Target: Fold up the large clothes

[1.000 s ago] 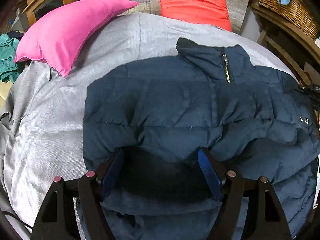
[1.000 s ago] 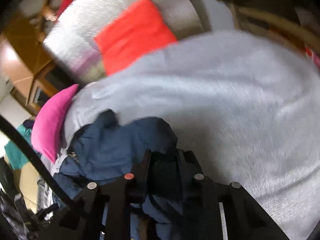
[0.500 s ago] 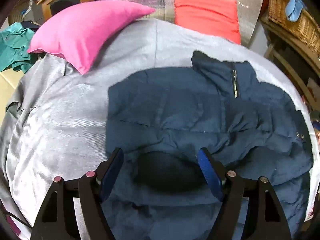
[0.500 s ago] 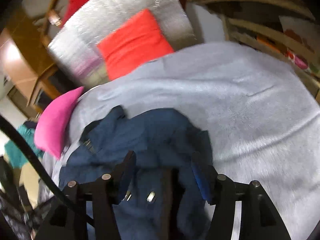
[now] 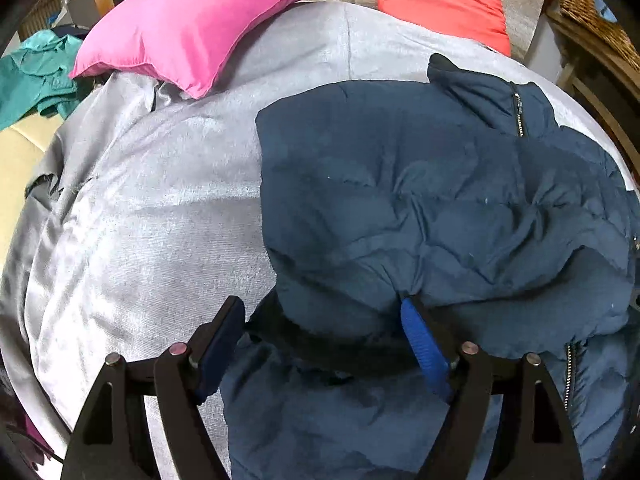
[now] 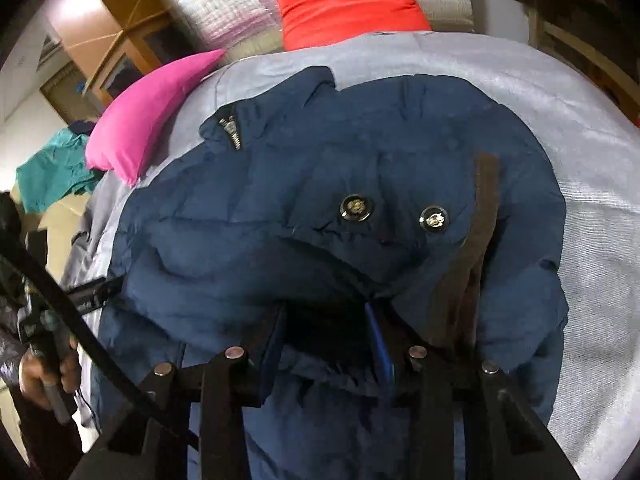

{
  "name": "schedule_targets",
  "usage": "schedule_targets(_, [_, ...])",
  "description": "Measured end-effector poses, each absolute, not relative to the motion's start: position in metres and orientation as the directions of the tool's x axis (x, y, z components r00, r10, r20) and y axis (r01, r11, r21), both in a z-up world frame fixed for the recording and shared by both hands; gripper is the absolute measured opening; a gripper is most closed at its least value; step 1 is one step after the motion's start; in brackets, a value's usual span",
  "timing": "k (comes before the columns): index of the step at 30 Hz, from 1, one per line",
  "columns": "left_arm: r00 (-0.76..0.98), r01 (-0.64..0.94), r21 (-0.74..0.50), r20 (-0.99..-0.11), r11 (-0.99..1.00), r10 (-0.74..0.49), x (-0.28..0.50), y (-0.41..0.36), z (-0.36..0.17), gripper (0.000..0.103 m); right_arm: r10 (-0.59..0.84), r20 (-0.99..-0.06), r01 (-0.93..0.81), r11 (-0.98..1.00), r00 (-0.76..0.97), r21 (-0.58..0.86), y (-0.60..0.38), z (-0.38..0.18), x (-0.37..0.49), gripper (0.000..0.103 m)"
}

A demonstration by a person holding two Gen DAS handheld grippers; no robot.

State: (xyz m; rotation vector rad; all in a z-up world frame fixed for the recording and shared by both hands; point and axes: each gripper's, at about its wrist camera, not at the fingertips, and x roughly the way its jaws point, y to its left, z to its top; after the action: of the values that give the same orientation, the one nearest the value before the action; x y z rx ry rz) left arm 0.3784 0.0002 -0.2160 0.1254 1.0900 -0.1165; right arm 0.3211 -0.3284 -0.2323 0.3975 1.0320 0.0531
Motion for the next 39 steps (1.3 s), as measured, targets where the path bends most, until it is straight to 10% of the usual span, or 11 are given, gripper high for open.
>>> schedule_targets(22, [0.42,-0.004,-0.045,-0.907,0.999,-0.039,0.377,0.062,-0.221,0.081,0.286,-0.802,0.34,0.793,0.524,0.505,-0.422,-0.25,0.297,0.071])
schedule_targets(27, [0.395,-0.011,-0.059,-0.917,0.998,-0.05,0.382,0.064,-0.229,0.081,0.163,-0.808,0.25,0.9,0.566,0.357,-0.39,-0.231,0.297,0.037])
schedule_targets(39, [0.399,-0.034,-0.045,-0.916,0.998,-0.027,0.372,0.063,-0.223,0.082,0.06,-0.818,0.288,0.919,0.572,0.27,-0.388,-0.236,0.308,0.038])
